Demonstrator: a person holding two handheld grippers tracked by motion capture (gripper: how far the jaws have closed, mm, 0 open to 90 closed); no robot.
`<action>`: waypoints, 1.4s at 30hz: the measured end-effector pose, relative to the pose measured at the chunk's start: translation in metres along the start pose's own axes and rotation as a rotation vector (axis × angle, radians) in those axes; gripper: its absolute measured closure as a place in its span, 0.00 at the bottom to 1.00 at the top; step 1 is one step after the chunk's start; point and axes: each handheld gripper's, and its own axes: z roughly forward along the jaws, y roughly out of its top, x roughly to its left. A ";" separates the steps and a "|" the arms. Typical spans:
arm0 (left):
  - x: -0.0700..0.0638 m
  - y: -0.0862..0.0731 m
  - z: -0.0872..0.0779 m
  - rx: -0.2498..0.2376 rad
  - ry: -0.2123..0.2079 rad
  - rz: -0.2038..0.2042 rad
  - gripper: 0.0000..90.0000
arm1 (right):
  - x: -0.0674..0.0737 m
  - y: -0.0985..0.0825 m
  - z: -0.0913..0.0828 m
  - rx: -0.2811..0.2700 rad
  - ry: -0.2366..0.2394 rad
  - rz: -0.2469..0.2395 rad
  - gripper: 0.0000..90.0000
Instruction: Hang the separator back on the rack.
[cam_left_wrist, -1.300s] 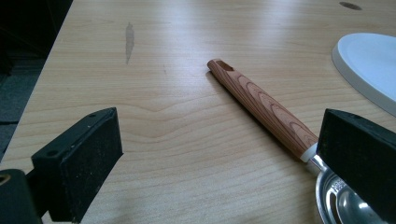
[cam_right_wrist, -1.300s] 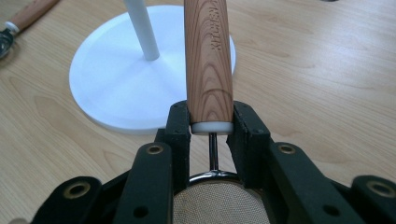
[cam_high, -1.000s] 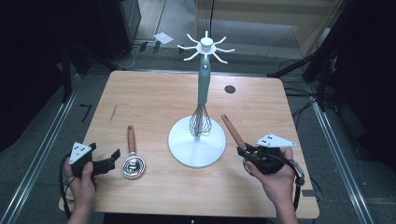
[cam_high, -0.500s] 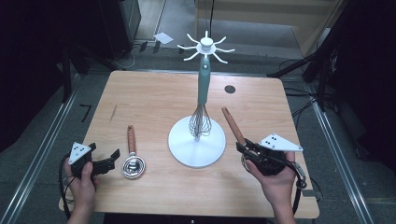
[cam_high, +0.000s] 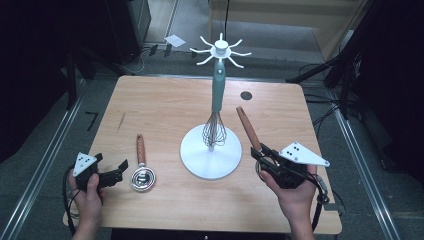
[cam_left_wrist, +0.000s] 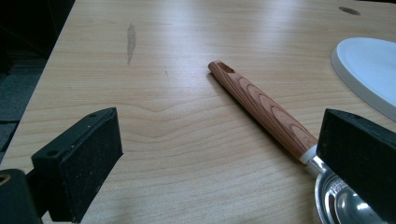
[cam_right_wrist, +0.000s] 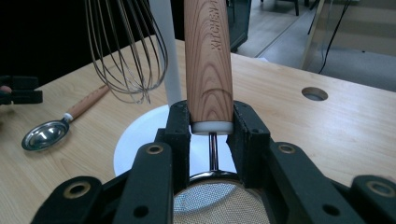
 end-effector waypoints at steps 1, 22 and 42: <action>0.000 0.000 0.000 0.000 0.000 0.000 0.00 | 0.001 0.001 0.000 -0.008 0.000 -0.002 0.80; 0.000 0.000 0.000 0.000 -0.001 0.003 0.00 | 0.015 0.026 -0.008 -0.131 0.018 0.008 0.80; 0.000 0.000 0.000 -0.001 -0.002 0.003 0.00 | 0.016 0.040 -0.015 -0.163 0.022 0.006 0.80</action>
